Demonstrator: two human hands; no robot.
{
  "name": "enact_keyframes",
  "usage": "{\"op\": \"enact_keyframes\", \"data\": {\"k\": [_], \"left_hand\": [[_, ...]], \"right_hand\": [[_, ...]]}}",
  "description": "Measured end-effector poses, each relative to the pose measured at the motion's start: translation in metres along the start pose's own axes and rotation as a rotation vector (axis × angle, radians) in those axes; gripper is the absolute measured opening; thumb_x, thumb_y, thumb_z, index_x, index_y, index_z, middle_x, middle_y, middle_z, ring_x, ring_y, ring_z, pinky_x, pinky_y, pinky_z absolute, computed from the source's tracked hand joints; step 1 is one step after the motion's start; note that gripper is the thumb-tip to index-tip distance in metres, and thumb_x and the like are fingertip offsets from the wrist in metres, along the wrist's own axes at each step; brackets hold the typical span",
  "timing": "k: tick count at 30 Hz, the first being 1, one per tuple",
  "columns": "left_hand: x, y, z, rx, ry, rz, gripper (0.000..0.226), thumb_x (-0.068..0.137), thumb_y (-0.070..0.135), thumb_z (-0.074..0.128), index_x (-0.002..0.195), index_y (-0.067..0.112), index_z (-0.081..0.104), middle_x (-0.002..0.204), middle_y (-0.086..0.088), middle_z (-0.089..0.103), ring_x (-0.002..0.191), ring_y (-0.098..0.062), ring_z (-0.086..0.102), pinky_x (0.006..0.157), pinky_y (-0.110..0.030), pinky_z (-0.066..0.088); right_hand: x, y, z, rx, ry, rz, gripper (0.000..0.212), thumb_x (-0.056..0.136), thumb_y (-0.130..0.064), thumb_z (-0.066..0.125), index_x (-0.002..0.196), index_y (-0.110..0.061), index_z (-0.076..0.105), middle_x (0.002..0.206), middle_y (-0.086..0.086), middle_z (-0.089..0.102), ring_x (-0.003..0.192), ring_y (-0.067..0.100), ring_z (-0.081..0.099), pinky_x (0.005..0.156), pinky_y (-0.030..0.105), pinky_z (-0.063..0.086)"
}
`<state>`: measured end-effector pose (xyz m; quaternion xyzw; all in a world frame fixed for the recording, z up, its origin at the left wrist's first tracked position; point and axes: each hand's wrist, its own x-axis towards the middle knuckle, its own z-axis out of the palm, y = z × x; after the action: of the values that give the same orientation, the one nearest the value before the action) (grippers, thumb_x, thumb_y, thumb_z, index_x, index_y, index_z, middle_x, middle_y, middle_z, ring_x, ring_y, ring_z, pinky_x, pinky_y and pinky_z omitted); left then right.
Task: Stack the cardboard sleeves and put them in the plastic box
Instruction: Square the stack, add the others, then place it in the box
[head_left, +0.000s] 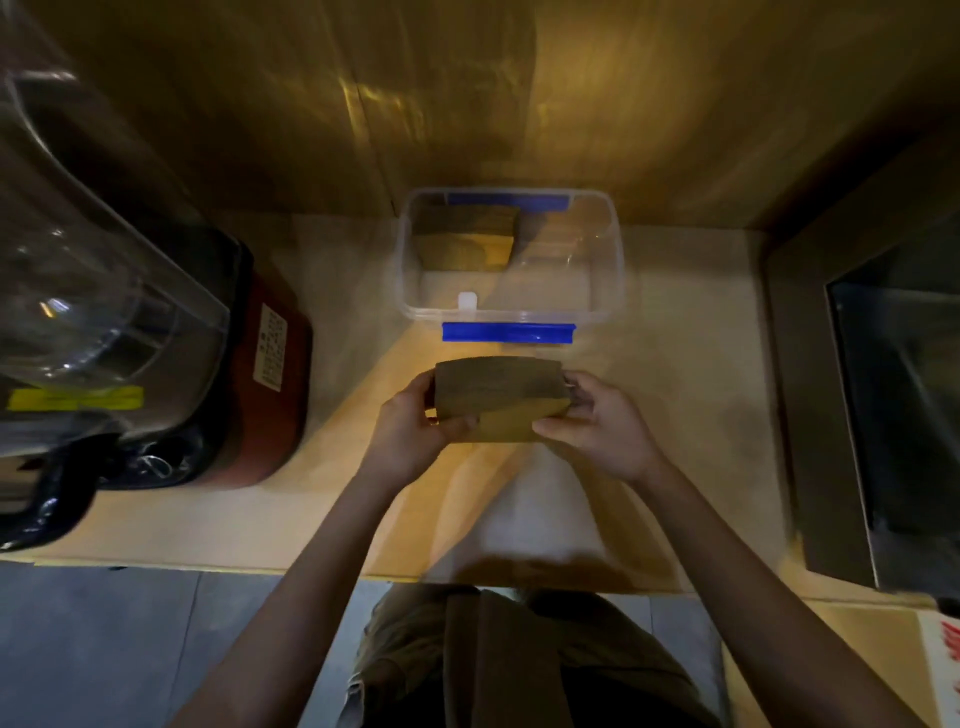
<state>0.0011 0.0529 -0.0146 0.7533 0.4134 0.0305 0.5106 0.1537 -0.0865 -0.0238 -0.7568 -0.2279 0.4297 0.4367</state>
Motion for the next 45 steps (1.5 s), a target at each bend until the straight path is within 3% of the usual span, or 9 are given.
{"op": "enact_keyframes", "data": {"k": [4,7,12,15,22,26,28,36,45], "left_hand": [[0.024,0.022,-0.033,0.068,0.013,0.058,0.055,0.07,0.014,0.076,0.12,0.009,0.053,0.099,0.001,0.059,0.089,-0.014,0.057,0.059,-0.008,0.042],[0.043,0.04,-0.054,0.087,0.017,0.123,0.061,0.07,0.018,0.076,0.125,0.011,0.05,0.104,0.004,0.057,0.095,-0.01,0.055,0.071,-0.006,0.043],[0.076,0.054,-0.072,0.072,0.021,0.156,0.082,0.07,0.016,0.075,0.138,0.021,0.03,0.123,-0.002,0.055,0.112,-0.017,0.053,0.094,-0.035,0.048],[0.096,0.054,-0.074,0.121,0.035,0.19,0.078,0.072,0.012,0.073,0.137,0.019,0.031,0.131,-0.005,0.05,0.115,-0.016,0.052,0.091,-0.027,0.046],[0.128,0.037,-0.057,0.312,0.053,0.193,0.074,0.079,0.016,0.066,0.14,0.015,0.023,0.136,-0.016,0.048,0.122,-0.029,0.049,0.097,-0.034,0.041],[0.135,0.033,-0.046,0.528,0.099,0.161,0.069,0.082,0.024,0.061,0.139,0.012,0.024,0.134,-0.019,0.049,0.12,-0.032,0.05,0.093,-0.037,0.043],[0.14,0.029,-0.043,0.613,0.135,0.165,0.063,0.083,0.027,0.06,0.135,0.012,0.03,0.137,-0.016,0.048,0.129,-0.029,0.041,0.099,-0.038,0.038],[0.157,0.018,-0.035,0.782,0.151,0.167,0.058,0.085,0.027,0.056,0.134,0.008,0.032,0.157,-0.01,0.008,0.145,-0.027,0.001,0.116,-0.044,0.009],[0.16,0.014,-0.035,0.736,0.1,0.066,0.082,0.087,0.023,0.053,0.145,0.014,-0.004,0.158,-0.009,-0.008,0.145,-0.027,-0.008,0.118,-0.045,0.003]], "right_hand": [[0.023,-0.032,-0.006,0.015,0.014,-0.063,0.048,0.067,0.011,0.073,0.104,-0.013,0.055,0.095,0.006,0.064,0.07,-0.001,0.065,0.068,0.007,0.05],[0.043,-0.054,-0.009,0.019,0.035,-0.104,0.052,0.067,0.006,0.075,0.109,-0.015,0.053,0.09,-0.004,0.062,0.079,0.009,0.062,0.071,0.01,0.051],[0.073,-0.077,-0.008,0.049,0.097,-0.148,0.057,0.068,0.009,0.073,0.114,-0.015,0.05,0.093,-0.005,0.061,0.068,-0.012,0.063,0.062,0.003,0.048],[0.085,-0.085,-0.004,0.045,0.127,-0.162,0.055,0.072,0.005,0.072,0.119,-0.013,0.049,0.093,-0.015,0.057,0.074,-0.013,0.059,0.063,-0.002,0.045],[0.119,-0.073,0.014,-0.08,0.207,-0.104,0.056,0.074,-0.001,0.071,0.125,-0.008,0.046,0.117,0.007,0.062,0.106,0.016,0.059,0.088,0.022,0.048],[0.131,-0.069,0.019,-0.23,0.277,-0.08,0.048,0.074,-0.005,0.072,0.117,-0.005,0.052,0.113,0.013,0.067,0.102,0.02,0.062,0.064,-0.01,0.034],[0.137,-0.069,0.02,-0.289,0.302,-0.075,0.045,0.074,-0.006,0.072,0.115,-0.003,0.053,0.111,0.015,0.068,0.103,0.025,0.062,0.056,-0.013,0.028],[0.158,-0.068,0.031,-0.299,0.251,0.01,0.043,0.081,-0.011,0.066,0.119,-0.01,0.048,0.106,0.011,0.068,0.099,0.023,0.062,0.072,0.021,0.042],[0.164,-0.067,0.031,-0.079,0.07,0.015,0.081,0.065,-0.009,0.079,0.131,-0.022,0.033,0.115,-0.005,0.056,0.106,0.009,0.053,0.086,0.02,0.044]]}}
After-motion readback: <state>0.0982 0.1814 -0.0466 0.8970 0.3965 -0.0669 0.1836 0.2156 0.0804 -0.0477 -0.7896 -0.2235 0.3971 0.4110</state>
